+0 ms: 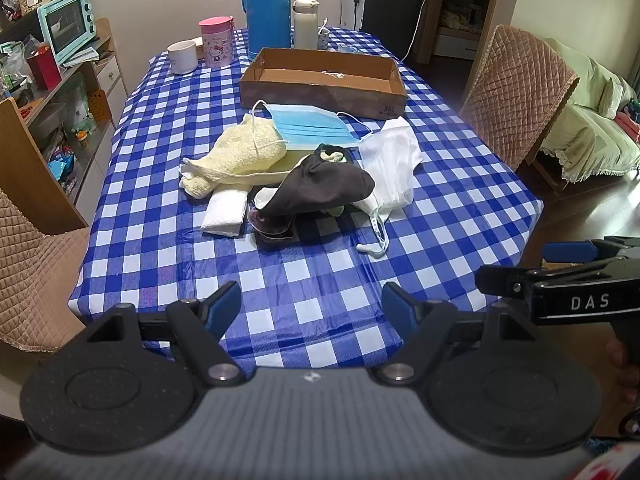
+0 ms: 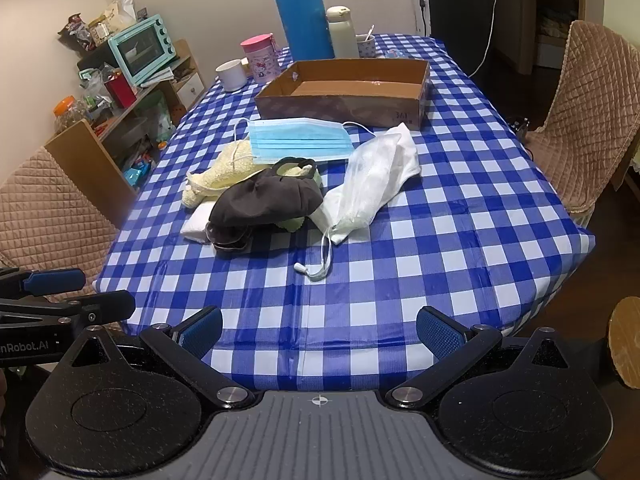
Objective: Organize soft objects
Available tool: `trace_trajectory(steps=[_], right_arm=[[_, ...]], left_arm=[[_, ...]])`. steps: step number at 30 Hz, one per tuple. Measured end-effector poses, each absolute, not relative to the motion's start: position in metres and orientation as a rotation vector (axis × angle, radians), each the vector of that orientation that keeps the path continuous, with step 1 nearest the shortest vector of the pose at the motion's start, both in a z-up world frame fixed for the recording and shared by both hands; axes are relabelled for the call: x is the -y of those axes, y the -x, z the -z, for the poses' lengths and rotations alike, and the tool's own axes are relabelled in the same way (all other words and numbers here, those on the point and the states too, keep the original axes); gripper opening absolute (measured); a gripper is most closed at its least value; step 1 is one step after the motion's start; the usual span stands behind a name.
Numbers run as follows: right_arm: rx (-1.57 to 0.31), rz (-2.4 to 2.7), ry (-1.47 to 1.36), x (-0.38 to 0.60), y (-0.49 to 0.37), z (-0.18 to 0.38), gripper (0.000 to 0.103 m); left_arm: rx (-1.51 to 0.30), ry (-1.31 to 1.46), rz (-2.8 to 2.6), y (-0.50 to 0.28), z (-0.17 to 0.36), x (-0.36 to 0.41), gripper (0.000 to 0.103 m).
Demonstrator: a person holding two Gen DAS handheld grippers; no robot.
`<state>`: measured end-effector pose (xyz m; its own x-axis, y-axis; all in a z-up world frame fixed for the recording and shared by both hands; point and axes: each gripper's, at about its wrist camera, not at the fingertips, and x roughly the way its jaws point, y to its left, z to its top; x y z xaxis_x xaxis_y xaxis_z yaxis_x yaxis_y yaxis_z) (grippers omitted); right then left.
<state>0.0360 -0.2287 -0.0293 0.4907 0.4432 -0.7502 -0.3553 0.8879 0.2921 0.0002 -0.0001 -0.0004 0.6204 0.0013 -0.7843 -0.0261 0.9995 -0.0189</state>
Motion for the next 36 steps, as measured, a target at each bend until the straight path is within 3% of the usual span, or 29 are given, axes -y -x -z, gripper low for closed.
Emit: trace_trajectory(steps=[36], right_arm=[[-0.94,-0.484,-0.099,0.2257,-0.0395,0.0299,0.103]], left_arm=[[-0.902,0.033,-0.016,-0.0003,0.0003,-0.0002,0.076]])
